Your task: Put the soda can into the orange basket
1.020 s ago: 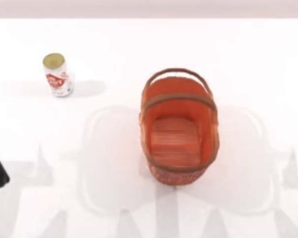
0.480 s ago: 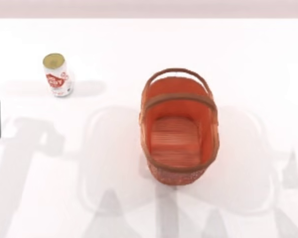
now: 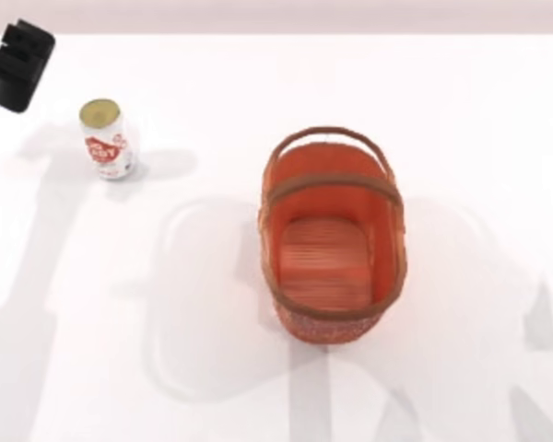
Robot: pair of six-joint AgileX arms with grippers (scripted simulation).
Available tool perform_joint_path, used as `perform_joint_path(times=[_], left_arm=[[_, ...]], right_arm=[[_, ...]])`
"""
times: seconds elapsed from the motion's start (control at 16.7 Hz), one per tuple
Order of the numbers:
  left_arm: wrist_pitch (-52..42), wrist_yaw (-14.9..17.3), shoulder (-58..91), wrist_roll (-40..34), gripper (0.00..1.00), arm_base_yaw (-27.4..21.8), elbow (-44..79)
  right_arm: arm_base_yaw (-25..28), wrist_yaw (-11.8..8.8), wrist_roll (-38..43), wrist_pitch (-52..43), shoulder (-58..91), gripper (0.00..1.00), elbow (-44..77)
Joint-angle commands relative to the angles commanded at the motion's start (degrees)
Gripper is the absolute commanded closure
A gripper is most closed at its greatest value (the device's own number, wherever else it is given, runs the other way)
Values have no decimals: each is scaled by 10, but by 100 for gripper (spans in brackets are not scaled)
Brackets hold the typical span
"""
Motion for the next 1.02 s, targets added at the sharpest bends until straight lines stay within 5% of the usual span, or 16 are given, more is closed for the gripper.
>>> perform_joint_path(times=[0.6,1.02], left_arm=[[-280,8,499,134,0,-17,491],[-347,8,618,164,0,-19,605]], right_arm=[[0,0,0,0,0,0,0],[0,0,0,0,0,0,0]])
